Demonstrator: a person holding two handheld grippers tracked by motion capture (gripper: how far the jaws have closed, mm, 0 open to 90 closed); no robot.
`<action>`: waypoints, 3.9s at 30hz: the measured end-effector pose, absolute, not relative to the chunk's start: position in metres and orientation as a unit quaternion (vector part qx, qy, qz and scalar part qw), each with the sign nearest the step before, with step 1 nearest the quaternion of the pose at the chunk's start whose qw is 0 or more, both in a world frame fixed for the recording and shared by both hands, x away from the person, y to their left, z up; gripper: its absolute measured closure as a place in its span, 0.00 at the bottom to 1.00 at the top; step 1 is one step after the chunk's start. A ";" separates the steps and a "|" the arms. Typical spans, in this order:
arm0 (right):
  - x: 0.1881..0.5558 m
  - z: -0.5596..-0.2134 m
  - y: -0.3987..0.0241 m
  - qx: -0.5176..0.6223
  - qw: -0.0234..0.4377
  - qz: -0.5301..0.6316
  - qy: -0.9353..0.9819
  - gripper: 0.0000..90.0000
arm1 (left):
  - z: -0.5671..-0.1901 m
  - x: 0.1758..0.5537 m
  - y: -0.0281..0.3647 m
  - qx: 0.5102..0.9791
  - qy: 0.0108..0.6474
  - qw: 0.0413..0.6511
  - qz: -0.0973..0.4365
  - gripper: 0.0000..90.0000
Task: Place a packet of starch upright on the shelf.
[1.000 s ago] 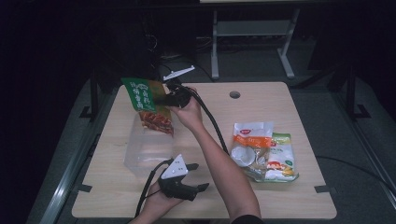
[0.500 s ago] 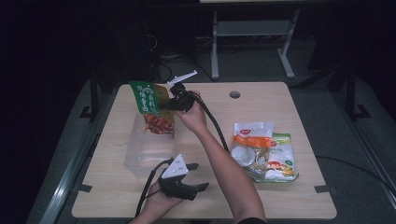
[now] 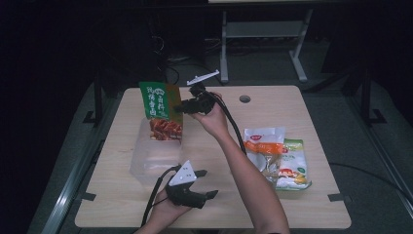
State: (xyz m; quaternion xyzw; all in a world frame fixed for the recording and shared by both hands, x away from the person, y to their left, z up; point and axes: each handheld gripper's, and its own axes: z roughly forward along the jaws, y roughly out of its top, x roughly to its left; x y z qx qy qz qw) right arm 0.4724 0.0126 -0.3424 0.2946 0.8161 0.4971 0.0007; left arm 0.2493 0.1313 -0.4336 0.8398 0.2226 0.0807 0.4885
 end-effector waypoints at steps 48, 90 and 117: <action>0.425 -0.336 -0.133 0.364 0.013 0.468 0.805 0.58 | -0.435 0.251 0.129 0.845 0.222 0.481 0.077 0.28; 0.355 -0.381 -0.212 0.420 0.002 0.425 0.802 0.51 | -0.437 0.251 0.127 0.842 0.229 0.484 0.070 0.28; 0.325 -0.396 -0.260 0.479 0.033 0.426 0.767 0.51 | -0.437 0.250 0.126 0.844 0.223 0.484 0.069 0.28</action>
